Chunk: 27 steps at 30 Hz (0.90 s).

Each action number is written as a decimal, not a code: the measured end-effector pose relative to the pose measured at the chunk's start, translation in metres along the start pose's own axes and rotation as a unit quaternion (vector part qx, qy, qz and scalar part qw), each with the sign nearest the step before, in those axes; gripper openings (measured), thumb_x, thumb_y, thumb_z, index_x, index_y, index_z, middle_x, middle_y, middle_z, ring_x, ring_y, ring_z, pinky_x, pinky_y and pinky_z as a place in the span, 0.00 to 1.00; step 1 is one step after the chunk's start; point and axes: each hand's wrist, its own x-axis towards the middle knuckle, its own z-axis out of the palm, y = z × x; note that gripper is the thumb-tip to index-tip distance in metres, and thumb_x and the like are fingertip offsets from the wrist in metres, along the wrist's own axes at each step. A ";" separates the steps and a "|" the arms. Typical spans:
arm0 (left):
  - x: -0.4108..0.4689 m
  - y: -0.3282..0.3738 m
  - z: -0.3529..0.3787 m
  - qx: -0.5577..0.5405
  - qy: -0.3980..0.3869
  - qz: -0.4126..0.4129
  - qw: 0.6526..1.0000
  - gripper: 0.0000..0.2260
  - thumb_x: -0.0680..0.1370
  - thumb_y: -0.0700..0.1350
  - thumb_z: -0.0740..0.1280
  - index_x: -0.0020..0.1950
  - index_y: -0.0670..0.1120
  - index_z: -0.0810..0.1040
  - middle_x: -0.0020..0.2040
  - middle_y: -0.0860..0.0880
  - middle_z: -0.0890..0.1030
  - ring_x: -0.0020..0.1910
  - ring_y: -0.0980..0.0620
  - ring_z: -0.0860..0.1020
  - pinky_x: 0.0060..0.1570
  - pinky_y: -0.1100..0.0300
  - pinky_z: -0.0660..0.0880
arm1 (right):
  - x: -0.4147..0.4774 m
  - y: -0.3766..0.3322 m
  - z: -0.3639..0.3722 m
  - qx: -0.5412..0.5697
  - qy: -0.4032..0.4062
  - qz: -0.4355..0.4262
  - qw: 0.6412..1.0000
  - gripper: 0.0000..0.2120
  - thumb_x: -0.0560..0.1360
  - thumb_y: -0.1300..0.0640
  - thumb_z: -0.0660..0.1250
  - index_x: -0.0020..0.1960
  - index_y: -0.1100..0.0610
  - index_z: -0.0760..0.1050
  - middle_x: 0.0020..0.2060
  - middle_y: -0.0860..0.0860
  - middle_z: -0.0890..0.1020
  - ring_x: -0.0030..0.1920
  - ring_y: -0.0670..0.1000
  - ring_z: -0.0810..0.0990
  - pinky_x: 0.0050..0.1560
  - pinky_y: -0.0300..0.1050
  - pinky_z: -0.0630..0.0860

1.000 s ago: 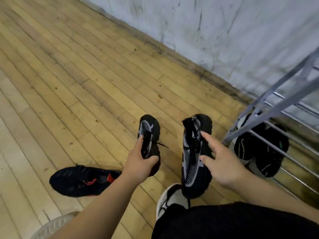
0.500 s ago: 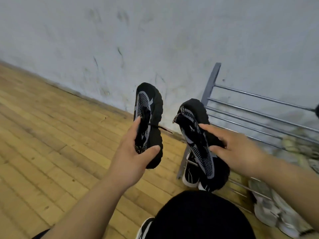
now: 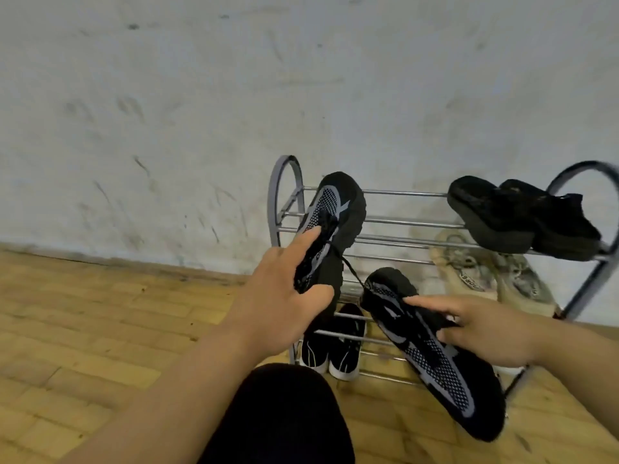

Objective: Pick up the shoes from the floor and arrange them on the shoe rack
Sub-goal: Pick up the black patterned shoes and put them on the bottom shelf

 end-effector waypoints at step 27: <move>0.006 -0.034 0.006 0.032 -0.278 -0.100 0.955 0.27 0.76 0.49 0.71 0.69 0.75 0.71 0.55 0.55 0.75 0.46 0.53 0.82 0.42 0.59 0.79 | 0.044 0.045 -0.010 0.023 -0.119 0.065 0.990 0.32 0.82 0.63 0.65 0.80 0.40 0.62 0.79 0.47 0.66 0.79 0.48 0.63 0.73 0.43 0.67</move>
